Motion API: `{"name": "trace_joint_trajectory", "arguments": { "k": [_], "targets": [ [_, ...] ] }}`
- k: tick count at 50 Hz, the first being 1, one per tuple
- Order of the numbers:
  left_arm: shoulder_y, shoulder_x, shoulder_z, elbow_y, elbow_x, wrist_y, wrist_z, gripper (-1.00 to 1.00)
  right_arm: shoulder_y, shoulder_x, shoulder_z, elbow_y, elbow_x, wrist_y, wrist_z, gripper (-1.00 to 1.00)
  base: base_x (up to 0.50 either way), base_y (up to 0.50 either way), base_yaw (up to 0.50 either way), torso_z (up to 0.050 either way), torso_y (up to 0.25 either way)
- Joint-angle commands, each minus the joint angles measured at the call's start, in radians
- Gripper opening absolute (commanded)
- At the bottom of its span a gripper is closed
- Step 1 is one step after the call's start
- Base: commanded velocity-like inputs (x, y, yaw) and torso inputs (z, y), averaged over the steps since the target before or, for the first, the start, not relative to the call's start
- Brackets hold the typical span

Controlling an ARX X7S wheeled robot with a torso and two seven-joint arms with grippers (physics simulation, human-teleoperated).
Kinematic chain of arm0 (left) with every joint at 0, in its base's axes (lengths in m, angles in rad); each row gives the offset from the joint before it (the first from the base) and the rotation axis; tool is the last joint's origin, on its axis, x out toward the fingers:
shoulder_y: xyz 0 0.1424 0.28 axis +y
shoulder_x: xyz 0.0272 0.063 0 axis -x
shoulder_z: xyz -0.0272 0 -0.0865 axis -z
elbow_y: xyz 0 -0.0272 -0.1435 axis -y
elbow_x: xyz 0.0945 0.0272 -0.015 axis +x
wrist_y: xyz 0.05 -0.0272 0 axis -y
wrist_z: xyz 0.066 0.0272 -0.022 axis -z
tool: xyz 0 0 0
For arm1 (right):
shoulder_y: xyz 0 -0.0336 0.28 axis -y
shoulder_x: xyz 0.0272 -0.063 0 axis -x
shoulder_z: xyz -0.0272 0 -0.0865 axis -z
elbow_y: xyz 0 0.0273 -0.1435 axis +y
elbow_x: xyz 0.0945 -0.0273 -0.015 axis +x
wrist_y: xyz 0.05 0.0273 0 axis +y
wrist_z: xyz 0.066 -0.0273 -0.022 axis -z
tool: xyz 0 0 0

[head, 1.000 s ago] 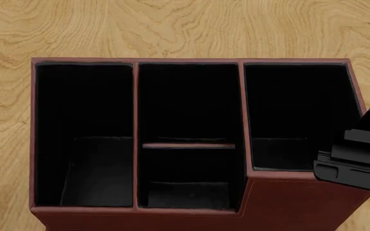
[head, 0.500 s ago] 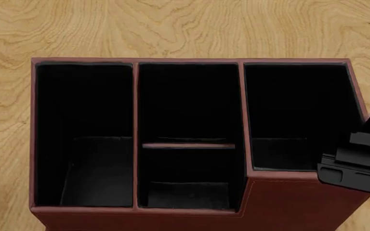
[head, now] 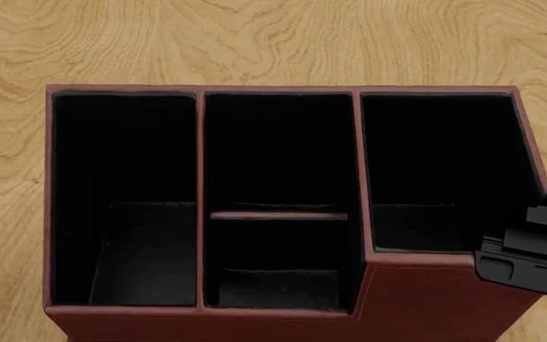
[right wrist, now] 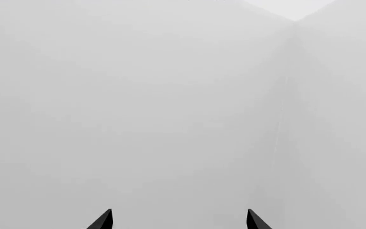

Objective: Pick up the book and place it in the back compartment of the caddy.

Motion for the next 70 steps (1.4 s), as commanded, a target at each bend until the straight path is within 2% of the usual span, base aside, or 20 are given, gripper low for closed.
{"name": "trace_joint_trajectory", "arguments": {
  "k": [1, 7, 18, 24, 36, 52, 59, 70],
  "targets": [
    [0.021, -0.01, -0.168, 0.12, -0.014, 0.039, -0.012, -1.0, -0.021, 0.03, -0.012, -0.004, -0.031, -0.056, 0.009, 1.0, 0.0, 0.0, 0.0, 0.0, 0.0],
    [0.061, -0.01, -0.193, 0.16, 0.036, 0.115, -0.03, -1.0, -0.032, 0.039, -0.023, -0.002, -0.046, -0.077, 0.014, 1.0, 0.0, 0.0, 0.0, 0.0, 0.0],
    [-0.021, -0.032, -0.179, 0.217, 0.04, 0.11, -0.056, -1.0, -0.034, 0.051, -0.034, -0.002, -0.053, -0.095, 0.021, 1.0, 0.0, 0.0, 0.0, 0.0, 0.002],
    [-0.082, -0.056, -0.132, 0.261, 0.026, 0.099, -0.053, -1.0, -0.033, 0.061, -0.036, 0.0, -0.051, -0.107, 0.023, 1.0, 0.0, 0.0, 0.0, 0.0, 0.0],
    [-0.374, -0.091, 0.061, 0.35, -0.033, 0.006, -0.022, -1.0, -0.032, 0.073, -0.038, 0.0, -0.05, -0.117, 0.024, 1.0, 0.0, 0.0, 0.0, 0.0, 0.001],
    [-0.671, -0.106, 0.206, 0.401, -0.04, -0.087, 0.064, -1.0, -0.048, 0.082, -0.044, 0.006, -0.064, -0.143, 0.031, 1.0, 0.0, 0.0, 0.0, 0.0, 0.001],
    [-0.778, -0.088, 0.271, 0.448, -0.057, -0.157, 0.113, -1.0, -0.053, 0.092, -0.043, 0.006, -0.063, -0.152, 0.035, 1.0, 0.0, 0.0, 0.0, 0.0, 0.001],
    [-1.104, 0.011, 0.463, 0.54, -0.108, -0.393, 0.262, -1.0, -0.054, 0.105, -0.037, -0.001, -0.059, -0.162, 0.045, 1.0, 0.0, 0.0, 0.0, 0.0, 0.001]
  ]
}}
